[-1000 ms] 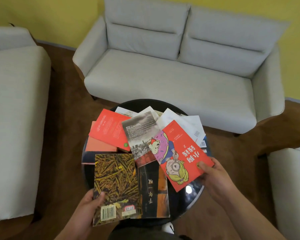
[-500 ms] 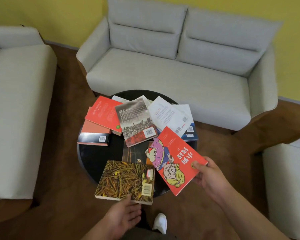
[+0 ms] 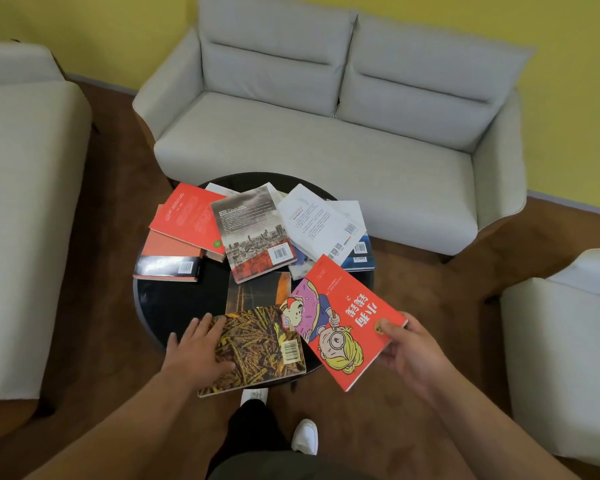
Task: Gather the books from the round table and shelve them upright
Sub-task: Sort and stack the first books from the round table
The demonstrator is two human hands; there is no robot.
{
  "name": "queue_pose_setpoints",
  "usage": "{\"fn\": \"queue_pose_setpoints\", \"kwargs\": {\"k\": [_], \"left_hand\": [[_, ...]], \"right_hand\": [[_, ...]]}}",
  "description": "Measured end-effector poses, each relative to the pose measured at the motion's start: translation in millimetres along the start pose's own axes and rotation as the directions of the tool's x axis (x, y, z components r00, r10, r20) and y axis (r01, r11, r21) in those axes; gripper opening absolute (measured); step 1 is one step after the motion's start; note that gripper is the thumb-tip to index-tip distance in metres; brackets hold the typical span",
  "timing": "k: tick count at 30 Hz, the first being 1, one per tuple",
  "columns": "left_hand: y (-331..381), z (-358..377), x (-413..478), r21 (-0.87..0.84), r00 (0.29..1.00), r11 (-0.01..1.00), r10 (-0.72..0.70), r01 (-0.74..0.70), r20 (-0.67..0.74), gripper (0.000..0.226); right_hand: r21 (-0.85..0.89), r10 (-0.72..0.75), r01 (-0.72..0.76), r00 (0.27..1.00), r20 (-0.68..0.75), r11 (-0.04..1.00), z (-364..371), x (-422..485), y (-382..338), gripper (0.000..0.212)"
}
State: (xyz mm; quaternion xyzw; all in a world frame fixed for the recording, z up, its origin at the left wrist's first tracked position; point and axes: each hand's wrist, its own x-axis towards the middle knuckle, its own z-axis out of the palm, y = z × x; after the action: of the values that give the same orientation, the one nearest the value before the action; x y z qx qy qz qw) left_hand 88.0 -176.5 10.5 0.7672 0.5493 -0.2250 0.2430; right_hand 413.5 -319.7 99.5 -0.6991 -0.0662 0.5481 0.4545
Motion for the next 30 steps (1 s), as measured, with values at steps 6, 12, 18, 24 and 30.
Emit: {"fn": "queue_pose_setpoints", "kwargs": {"k": [6, 12, 18, 24, 30], "left_hand": [[16.8, 18.2, -11.4, -0.014, 0.970, 0.970, -0.240, 0.241, 0.048, 0.124], [18.9, 28.6, -14.4, -0.299, 0.978, 0.932, -0.183, 0.204, 0.096, 0.064], [4.0, 31.1, -11.6, -0.432, 0.992, 0.895, -0.066, 0.106, 0.107, 0.031], [2.7, 39.5, -10.3, -0.731, 0.965, 0.630, -0.182, 0.263, 0.190, 0.047], [6.9, 34.4, -14.4, -0.811, 0.956, 0.507, -0.179, 0.292, 0.233, 0.056]], "right_hand": [[-0.082, -0.099, 0.097, 0.995, -0.018, 0.992, -2.6, -3.8, -21.1, 0.024], [-0.189, -0.141, 0.133, 0.990, -0.029, 0.973, 3.7, -1.8, -34.4, 0.033], [-0.308, -0.124, 0.117, 0.992, -0.001, 0.944, 26.2, 6.5, -46.6, 0.033], [-0.060, 0.211, -0.206, 0.971, 0.108, 0.977, 49.8, 23.2, 5.5, 0.011], [-0.668, 0.442, -0.193, 0.868, 0.225, 0.719, 67.7, 27.4, 73.8, 0.028]]}}
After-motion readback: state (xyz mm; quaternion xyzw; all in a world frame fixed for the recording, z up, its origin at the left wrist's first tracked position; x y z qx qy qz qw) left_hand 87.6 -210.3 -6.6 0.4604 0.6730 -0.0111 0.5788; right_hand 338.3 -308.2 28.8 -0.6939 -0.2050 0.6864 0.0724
